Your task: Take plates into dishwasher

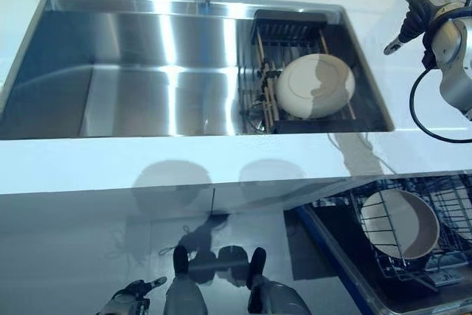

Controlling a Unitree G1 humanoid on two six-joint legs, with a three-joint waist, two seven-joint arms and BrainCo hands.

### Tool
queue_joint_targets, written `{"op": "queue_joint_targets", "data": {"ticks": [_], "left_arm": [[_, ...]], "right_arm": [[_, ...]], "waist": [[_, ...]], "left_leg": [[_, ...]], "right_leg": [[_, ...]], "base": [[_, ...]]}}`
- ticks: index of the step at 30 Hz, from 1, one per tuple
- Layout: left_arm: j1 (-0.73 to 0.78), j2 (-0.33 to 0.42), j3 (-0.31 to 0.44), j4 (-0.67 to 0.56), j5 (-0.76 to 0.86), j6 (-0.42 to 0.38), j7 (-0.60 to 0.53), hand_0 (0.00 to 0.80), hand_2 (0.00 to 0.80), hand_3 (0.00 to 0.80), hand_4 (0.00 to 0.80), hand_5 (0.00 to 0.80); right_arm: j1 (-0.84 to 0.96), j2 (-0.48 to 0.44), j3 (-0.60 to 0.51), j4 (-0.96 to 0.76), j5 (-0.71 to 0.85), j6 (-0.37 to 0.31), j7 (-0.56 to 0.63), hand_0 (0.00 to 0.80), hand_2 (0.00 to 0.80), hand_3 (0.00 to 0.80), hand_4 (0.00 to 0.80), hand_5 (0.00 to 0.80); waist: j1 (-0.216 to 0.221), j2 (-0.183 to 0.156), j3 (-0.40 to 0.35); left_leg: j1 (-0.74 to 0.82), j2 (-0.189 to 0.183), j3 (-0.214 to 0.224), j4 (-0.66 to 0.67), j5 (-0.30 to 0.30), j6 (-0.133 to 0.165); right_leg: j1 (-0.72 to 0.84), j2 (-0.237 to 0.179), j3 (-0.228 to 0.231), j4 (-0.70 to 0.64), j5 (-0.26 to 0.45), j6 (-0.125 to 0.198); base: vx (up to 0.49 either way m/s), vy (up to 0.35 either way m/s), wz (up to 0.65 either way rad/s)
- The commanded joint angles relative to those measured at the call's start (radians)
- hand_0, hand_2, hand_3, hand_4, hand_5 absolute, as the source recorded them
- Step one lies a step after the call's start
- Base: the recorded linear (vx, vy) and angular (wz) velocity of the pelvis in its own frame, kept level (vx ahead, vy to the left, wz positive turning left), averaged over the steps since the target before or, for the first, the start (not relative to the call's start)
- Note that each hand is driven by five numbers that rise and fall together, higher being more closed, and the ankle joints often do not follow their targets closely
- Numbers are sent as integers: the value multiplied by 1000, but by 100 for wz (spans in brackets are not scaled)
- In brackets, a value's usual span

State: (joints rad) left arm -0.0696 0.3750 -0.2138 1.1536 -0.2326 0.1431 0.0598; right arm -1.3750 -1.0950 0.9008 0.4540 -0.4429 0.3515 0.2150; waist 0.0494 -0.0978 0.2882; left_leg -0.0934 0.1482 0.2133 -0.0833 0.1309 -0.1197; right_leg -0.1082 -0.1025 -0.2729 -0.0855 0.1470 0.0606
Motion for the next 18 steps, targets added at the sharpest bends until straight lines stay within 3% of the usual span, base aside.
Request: {"op": "queue_joint_targets", "data": {"ticks": [1,7,18], "left_arm": [[-23,32,-27,-10,-40,-1,-2,0,0,0,0,0],[-11,40,-36,-47,-44,4,-11,0,0,0,0,0],[18,37,-35,-125,-51,28,-26,0,0,0,0,0]], "right_arm": [[-129,-27,71,-2,-108,-49,3,0,0,0,0,0],[-67,-49,52,-52,-222,-117,-6,0,0,0,0,0],[63,-153,-14,-261,-528,-320,26,0,0,0,0,0]], "waist": [[19,-27,46],[20,-12,52],[-1,14,54]], "left_leg": [[-8,-41,-5,-4,-23,18],[-9,-44,-7,-4,-22,21],[8,-49,10,-4,-28,23]], "right_leg": [[26,11,-13,-2,-31,69],[26,6,-19,-2,-33,71],[32,-1,-12,-2,-36,77]], "base": [[-11,13,9],[-5,3,2],[0,3,0]]}}
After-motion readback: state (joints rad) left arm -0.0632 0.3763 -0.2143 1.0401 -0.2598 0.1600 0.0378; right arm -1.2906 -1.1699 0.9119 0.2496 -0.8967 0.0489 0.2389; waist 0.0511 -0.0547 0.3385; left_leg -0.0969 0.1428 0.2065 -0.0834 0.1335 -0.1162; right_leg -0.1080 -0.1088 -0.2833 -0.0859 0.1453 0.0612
